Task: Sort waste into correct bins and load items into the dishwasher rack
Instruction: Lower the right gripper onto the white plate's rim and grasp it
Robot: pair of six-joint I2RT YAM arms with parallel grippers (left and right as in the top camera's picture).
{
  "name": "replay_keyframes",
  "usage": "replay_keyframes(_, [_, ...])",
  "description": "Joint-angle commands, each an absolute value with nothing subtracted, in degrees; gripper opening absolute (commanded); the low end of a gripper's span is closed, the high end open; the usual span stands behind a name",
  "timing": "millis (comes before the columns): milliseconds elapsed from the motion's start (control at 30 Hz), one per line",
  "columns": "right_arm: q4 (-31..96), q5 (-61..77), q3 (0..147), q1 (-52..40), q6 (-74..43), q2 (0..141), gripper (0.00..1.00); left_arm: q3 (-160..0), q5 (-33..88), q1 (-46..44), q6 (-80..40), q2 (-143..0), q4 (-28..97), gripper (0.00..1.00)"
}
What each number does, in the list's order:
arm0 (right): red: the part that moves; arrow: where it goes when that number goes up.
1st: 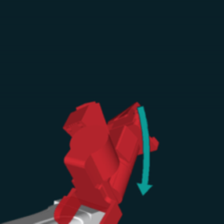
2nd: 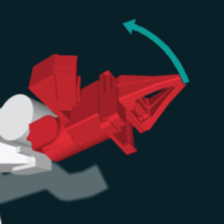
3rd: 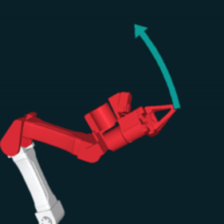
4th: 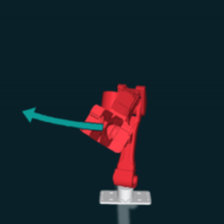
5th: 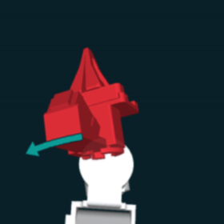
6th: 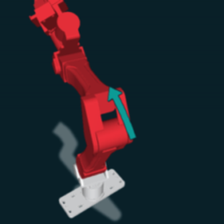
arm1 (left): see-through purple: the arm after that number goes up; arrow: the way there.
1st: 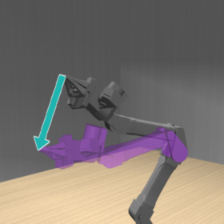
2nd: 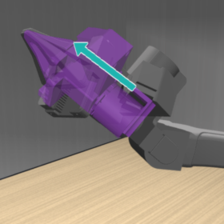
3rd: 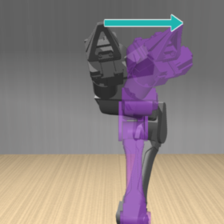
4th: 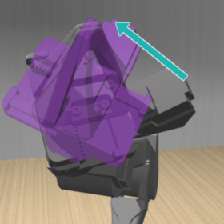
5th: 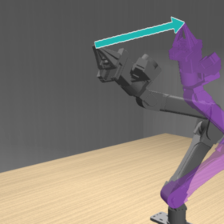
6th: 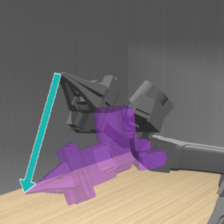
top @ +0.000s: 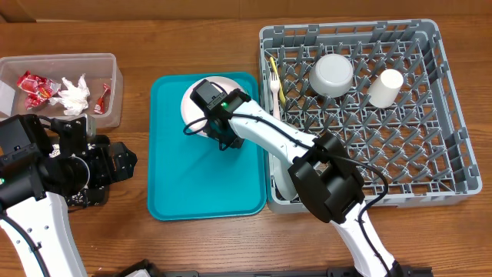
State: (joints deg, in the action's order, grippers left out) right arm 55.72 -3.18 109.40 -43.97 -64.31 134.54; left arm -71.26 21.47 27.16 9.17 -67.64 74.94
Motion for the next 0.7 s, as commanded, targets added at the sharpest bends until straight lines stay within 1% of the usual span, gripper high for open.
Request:
replay_keyframes(0, [56.40,-1.54,109.40,-44.29,-62.96,135.70,0.20,-70.85,22.04,27.35,9.63,-67.88,74.70,1.00])
replay_keyframes(33, [57.01,-1.56,109.56,-44.29,-62.96,135.70,0.16,-70.85,22.04,27.35,9.63,-67.88,74.70,1.00])
replay_keyframes(133, [58.65,-1.63,110.30,-44.29,-62.57,135.68,0.08,-70.85,22.04,27.35,9.63,-67.88,74.70,1.00])
replay_keyframes(200, [59.92,-1.87,111.20,-44.10,-62.54,135.68,0.05,-70.85,22.04,27.35,9.63,-67.88,74.70,1.00])
replay_keyframes(433, [65.17,-2.92,118.21,-42.28,-58.89,135.66,0.04,-70.85,22.04,27.35,9.63,-67.88,74.72,1.00])
replay_keyframes(567, [70.54,-3.86,125.73,-40.95,-56.29,135.28,0.04,-70.85,22.04,27.35,9.63,-67.88,74.72,1.00])
replay_keyframes(667, [76.69,-8.27,133.12,-39.86,-55.07,133.95,0.04,-70.85,22.04,27.35,9.63,-67.88,74.67,1.00])
